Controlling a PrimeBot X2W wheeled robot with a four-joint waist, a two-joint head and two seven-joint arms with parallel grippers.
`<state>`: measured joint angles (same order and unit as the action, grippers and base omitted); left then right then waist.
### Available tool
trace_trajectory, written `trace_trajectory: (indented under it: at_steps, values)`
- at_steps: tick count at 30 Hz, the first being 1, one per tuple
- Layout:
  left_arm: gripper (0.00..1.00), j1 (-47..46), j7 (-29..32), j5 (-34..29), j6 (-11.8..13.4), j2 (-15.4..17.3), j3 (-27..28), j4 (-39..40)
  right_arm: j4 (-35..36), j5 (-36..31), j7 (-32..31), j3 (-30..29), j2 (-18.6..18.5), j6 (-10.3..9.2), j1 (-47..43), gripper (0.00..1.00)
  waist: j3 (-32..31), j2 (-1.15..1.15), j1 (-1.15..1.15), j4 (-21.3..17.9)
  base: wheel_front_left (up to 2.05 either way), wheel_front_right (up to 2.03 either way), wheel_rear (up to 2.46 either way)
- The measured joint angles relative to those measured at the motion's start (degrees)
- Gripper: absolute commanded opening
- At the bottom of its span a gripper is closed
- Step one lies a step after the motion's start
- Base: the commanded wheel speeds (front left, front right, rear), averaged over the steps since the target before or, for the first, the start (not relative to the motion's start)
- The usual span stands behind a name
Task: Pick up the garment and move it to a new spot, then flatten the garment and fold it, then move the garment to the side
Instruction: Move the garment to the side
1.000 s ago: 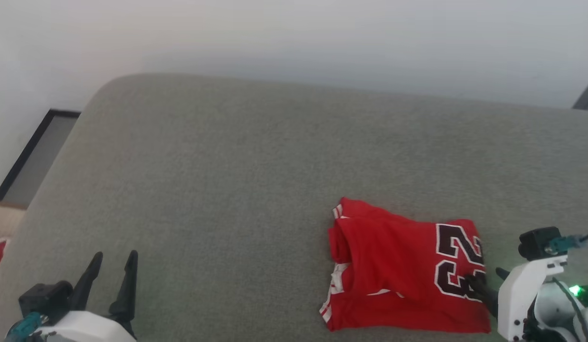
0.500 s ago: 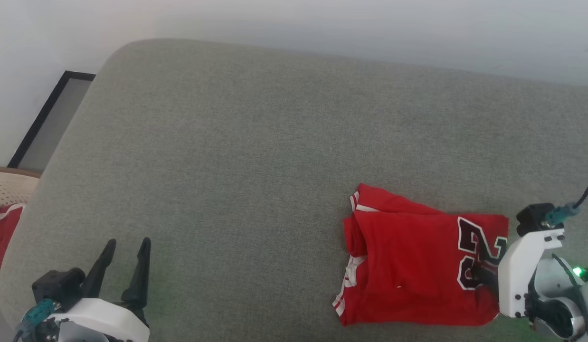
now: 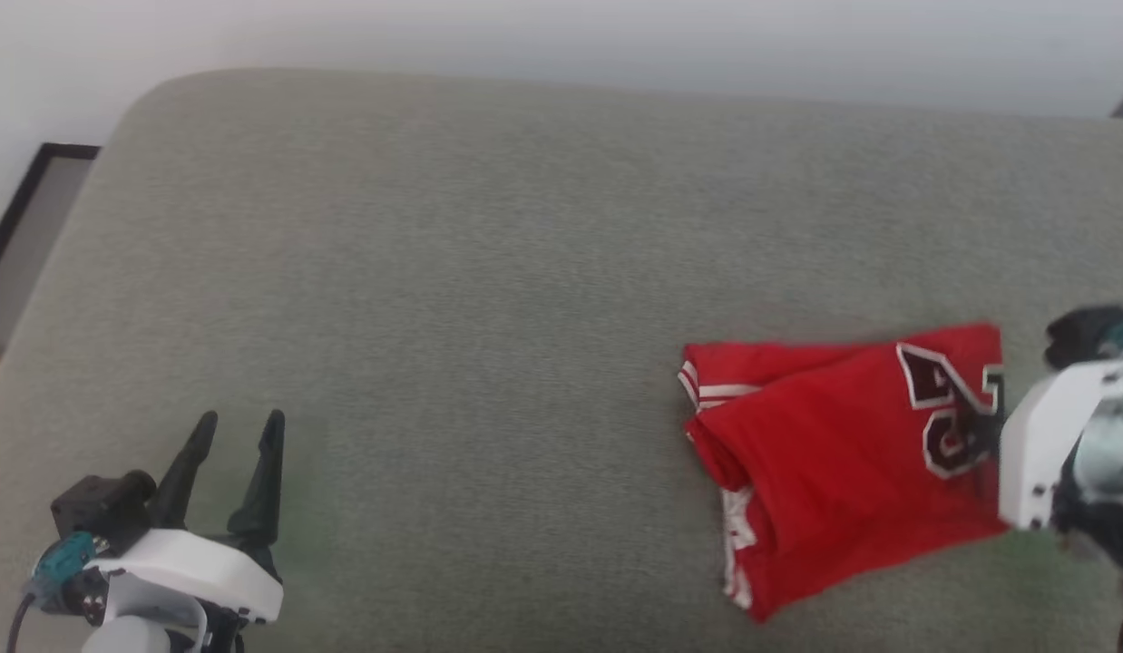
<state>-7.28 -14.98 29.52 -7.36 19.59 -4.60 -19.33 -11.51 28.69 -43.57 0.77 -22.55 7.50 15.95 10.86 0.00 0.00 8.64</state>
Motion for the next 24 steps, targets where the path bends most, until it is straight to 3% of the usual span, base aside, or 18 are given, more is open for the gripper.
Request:
trace_trajectory:
  at_steps: [9, 24]
  values:
    - [1.0, -4.9, 0.0, -0.8, 0.0, 0.5, -2.4, 1.4, -2.1, -2.4, 0.9, -3.8, -5.2, 0.0, 8.9, 0.0, 2.6, 0.0, 0.0, -6.7, 0.0, 0.0, 0.0]
    - [1.0, -13.2, 0.0, -1.2, 0.0, 4.7, -8.7, 3.3, -18.7, -6.0, 11.1, -4.7, -10.8, 0.0, 25.3, 0.0, 9.3, 0.0, 0.0, -18.5, 0.0, 0.0, 0.0]
